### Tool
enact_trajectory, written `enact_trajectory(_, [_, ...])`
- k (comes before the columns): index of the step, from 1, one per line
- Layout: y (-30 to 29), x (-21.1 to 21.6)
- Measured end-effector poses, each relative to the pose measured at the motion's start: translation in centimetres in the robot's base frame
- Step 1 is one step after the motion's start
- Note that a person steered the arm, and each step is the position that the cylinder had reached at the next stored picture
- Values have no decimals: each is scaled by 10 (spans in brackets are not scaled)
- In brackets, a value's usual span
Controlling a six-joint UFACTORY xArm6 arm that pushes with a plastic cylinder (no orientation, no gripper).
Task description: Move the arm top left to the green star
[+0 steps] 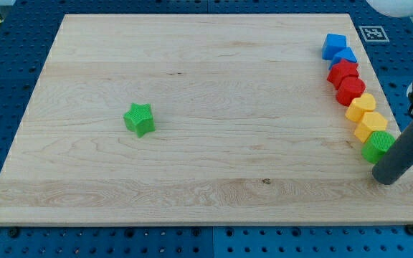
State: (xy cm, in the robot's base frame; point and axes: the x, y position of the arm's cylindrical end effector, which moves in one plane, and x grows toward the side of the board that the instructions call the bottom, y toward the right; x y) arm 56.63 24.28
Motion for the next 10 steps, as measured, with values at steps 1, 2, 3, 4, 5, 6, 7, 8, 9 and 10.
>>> enact_trajectory(1, [-1,1])
enact_trajectory(2, [-28,-5])
enact_trajectory(3, [-67,-31])
enact_trajectory(4, [-84,-48])
enact_trajectory(5, [-84,-53])
enact_trajectory(6, [-84,-53])
enact_trajectory(7, [-96,-61])
enact_trajectory(8, [-127,-105])
enact_trajectory(9, [-132,-113])
enact_trajectory(10, [-132,-114])
